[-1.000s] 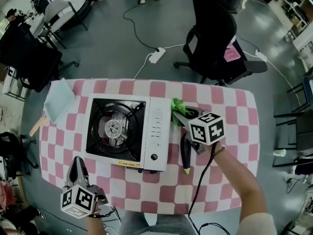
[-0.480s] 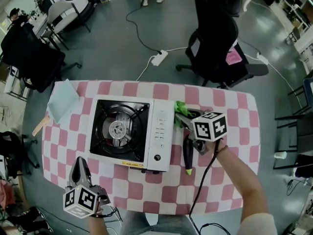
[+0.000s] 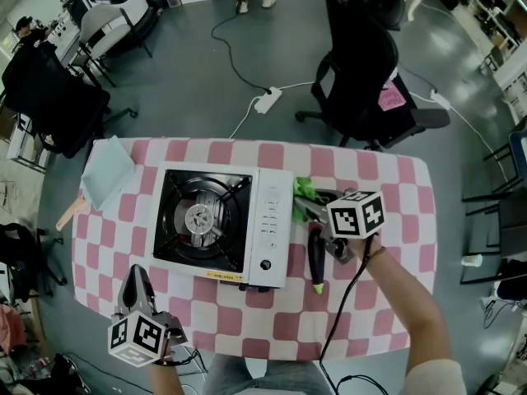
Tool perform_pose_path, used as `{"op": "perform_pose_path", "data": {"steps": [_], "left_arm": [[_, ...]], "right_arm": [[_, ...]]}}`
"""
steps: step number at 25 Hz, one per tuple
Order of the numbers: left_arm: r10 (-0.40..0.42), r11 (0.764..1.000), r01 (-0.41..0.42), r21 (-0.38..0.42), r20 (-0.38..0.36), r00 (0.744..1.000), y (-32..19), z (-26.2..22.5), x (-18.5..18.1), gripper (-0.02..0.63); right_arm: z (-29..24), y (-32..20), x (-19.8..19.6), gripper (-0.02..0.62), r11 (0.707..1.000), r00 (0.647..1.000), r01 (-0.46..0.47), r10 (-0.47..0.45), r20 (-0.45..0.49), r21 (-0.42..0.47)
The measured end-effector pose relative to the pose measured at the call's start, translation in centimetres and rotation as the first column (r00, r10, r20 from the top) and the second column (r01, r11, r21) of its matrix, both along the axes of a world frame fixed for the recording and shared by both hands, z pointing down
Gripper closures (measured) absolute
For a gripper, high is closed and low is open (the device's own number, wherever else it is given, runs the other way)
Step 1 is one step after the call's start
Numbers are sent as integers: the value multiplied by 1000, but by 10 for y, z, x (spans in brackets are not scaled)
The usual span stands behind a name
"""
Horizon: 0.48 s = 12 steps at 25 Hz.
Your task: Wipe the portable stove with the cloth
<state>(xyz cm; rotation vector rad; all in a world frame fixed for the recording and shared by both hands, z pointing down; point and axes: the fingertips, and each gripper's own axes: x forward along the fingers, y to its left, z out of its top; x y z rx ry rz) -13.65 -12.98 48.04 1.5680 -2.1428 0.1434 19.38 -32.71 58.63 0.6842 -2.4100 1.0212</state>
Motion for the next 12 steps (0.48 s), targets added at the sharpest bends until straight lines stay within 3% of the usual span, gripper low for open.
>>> {"op": "perform_pose_path", "data": {"steps": [12], "left_arm": [[8,1000,-8,3,-2,1000,4,-2,1,606]], "right_arm": [[0,16,-2,509,999,999,46,-46,-3,-16]]}}
